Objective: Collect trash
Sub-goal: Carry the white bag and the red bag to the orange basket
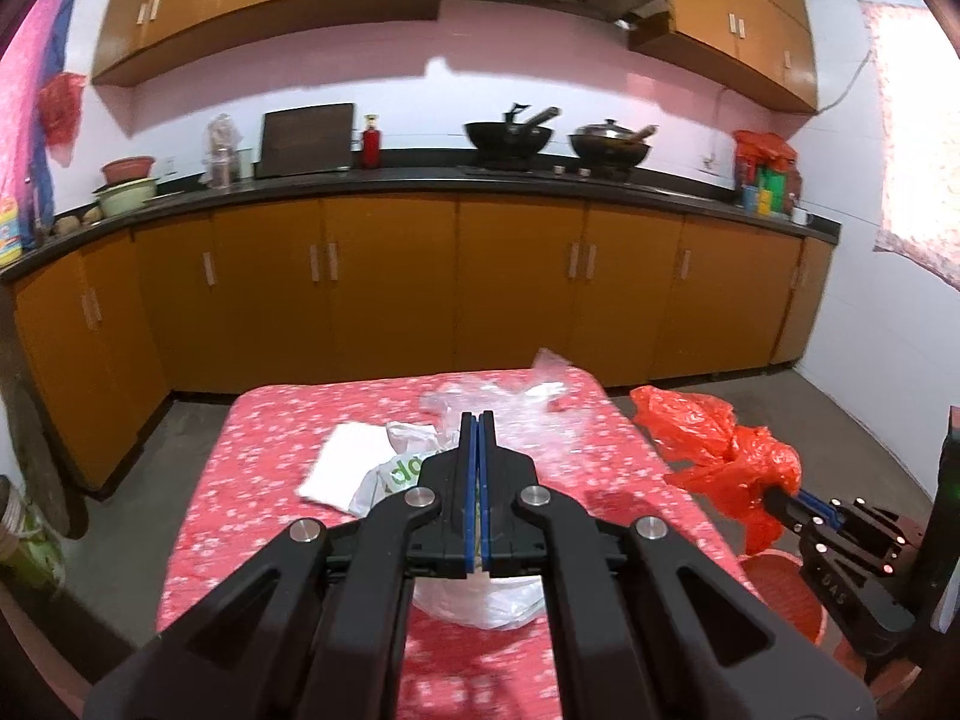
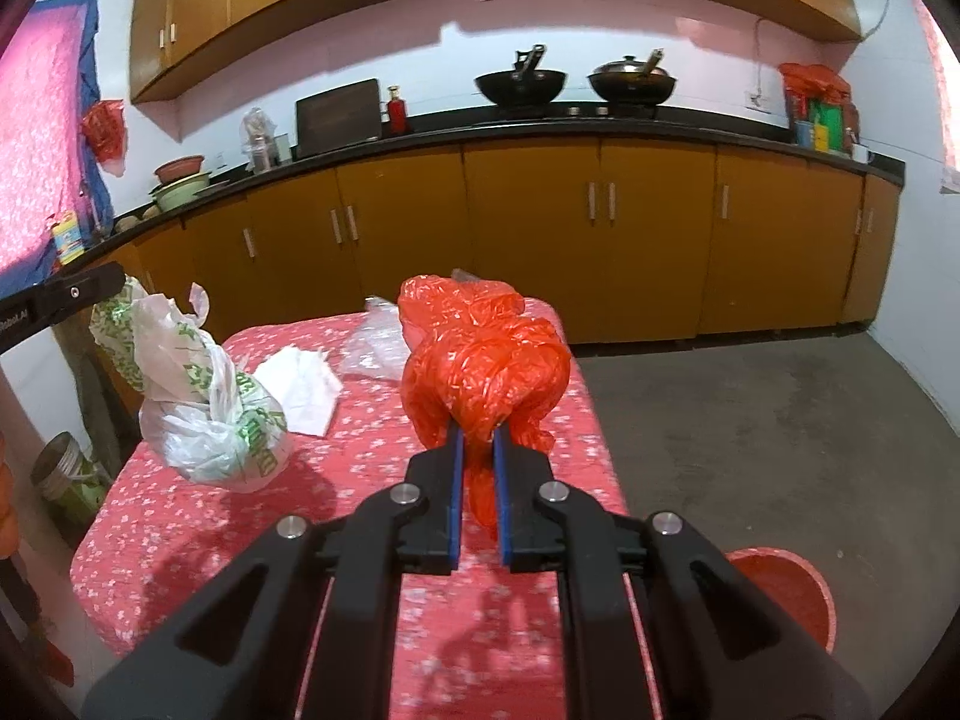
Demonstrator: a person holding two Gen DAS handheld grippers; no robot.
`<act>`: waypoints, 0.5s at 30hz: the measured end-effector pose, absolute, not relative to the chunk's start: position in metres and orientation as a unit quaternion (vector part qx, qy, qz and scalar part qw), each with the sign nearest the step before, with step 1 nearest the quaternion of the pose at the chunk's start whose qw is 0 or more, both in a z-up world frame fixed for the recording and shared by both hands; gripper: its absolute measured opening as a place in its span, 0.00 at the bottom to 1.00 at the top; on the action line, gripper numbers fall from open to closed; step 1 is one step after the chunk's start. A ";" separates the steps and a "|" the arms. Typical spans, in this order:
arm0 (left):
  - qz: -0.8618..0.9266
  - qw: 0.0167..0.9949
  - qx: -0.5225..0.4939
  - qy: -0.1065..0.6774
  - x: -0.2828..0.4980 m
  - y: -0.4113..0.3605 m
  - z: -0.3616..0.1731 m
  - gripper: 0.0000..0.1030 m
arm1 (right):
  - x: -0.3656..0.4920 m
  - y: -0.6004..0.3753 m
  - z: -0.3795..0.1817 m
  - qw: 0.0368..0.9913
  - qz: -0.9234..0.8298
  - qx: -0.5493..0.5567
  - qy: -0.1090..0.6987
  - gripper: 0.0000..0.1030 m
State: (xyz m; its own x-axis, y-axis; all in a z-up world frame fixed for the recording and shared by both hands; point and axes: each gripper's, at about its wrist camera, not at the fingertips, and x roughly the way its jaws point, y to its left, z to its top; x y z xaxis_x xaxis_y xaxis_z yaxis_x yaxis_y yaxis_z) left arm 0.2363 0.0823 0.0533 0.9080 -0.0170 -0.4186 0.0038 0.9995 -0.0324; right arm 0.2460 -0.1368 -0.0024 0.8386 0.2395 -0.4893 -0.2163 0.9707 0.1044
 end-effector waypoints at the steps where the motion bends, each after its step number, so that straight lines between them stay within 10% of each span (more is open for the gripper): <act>1: -0.013 0.976 -0.015 0.215 0.239 0.075 0.053 0.00 | 0.246 -0.141 -0.002 0.959 0.114 0.024 0.257 0.10; 15: -0.115 0.967 -0.003 0.226 0.257 -0.037 0.044 0.00 | 0.243 -0.247 -0.016 0.964 0.024 0.042 0.263 0.10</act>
State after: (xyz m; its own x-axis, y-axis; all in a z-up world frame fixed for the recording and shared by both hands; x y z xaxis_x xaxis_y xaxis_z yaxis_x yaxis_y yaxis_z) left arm 0.2565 -0.0371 0.0442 0.8711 -0.2240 -0.4370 0.2212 0.9735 -0.0581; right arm 0.2430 -0.2472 -0.0159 0.8604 0.0694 -0.5049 -0.0249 0.9952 0.0943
